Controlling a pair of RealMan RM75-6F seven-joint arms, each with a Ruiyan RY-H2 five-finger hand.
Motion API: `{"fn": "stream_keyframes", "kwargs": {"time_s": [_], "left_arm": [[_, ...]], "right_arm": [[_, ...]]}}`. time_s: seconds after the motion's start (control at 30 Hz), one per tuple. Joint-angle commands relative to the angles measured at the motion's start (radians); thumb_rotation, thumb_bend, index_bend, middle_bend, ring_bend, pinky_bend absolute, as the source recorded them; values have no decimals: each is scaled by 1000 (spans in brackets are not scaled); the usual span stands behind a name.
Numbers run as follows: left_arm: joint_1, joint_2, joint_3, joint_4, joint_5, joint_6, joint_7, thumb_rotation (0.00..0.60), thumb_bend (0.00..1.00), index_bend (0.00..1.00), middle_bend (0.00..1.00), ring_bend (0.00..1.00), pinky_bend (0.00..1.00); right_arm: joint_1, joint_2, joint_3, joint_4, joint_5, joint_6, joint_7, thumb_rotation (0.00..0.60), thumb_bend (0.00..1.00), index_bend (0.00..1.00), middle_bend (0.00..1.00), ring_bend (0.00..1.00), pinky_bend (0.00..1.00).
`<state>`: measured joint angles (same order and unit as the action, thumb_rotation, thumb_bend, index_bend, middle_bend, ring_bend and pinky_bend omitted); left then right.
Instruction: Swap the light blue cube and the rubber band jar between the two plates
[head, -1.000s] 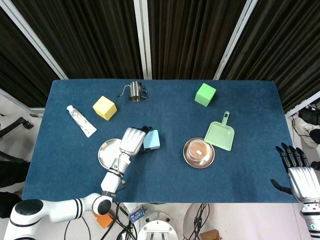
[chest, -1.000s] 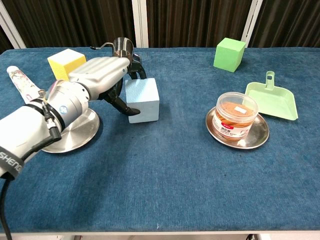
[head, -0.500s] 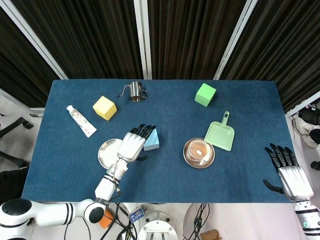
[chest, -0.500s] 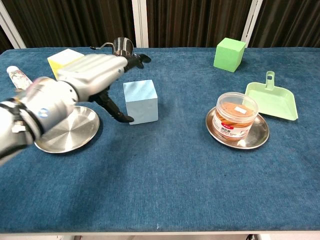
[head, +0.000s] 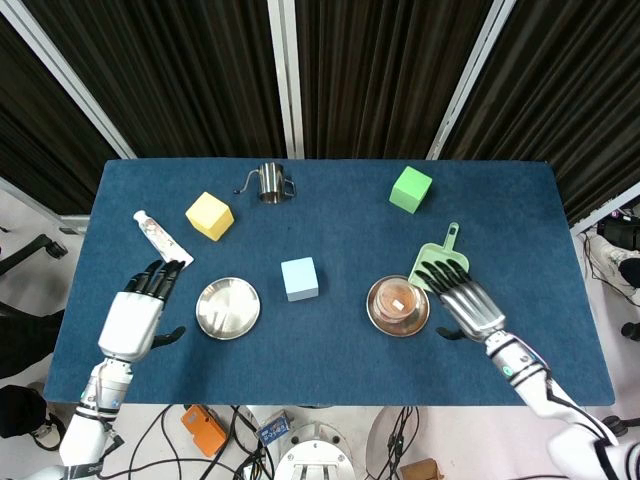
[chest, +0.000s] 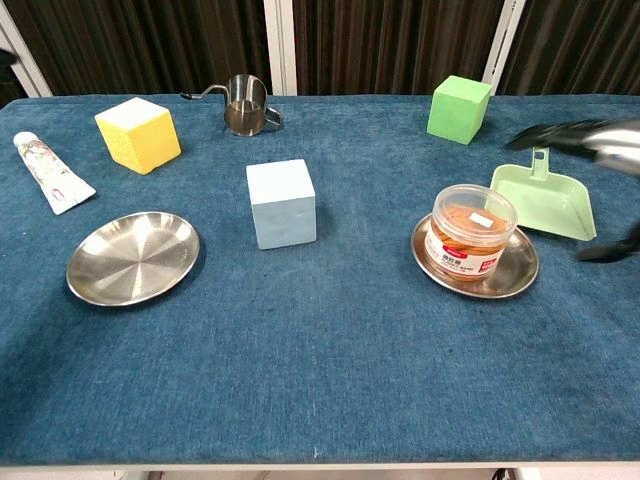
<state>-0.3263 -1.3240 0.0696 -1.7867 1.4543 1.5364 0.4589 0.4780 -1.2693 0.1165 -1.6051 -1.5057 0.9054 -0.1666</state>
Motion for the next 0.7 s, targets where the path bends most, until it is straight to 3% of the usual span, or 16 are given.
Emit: {"fn": "stream_keyframes", "kwargs": {"time_s": [0.03,0.13,0.2,0.23,0.27,0.3,0.37,0.47,0.7], "left_arm": [[58,46,31,54,25,23,-99,600,0,28,111,102,278],[64,50,24,65,30,13,-112,600,0,28,111,102,278],[70,51,17,69,39,12,-119,600,0,28,111,102,278],[73,52,16,70,43,12,-122,600,0,28,110,102,278],[76,53,14,69,45,11,-124,600,0,28,110,102,279],[79,54,11,70,47,11,-126,600,0,28,110,102,278],[84,56,5,70,46,7,-132,600,0,28,110,102,278],[90,62,-5,69,38,-3,-148,600,0,28,111,106,278],[114,80,-13,73,54,3,-163,600,0,28,111,109,278]], "right_arm": [[123,-117,46,27,150,-138,-133,600,323,0,0,0,0],[144,-152,47,40,197,-148,-169,600,323,0,0,0,0],[157,-165,45,42,215,-143,-189,600,347,33,45,34,89],[160,-164,42,40,220,-142,-196,600,367,104,109,108,191],[162,-161,39,36,229,-142,-202,600,403,260,248,272,379],[164,-157,36,30,244,-142,-211,600,419,391,353,407,501],[167,-151,31,22,257,-137,-221,600,453,579,512,589,661],[162,-144,23,3,247,-104,-219,600,485,697,610,688,752],[131,-87,-14,-139,60,41,-193,600,490,733,637,713,776]]}}
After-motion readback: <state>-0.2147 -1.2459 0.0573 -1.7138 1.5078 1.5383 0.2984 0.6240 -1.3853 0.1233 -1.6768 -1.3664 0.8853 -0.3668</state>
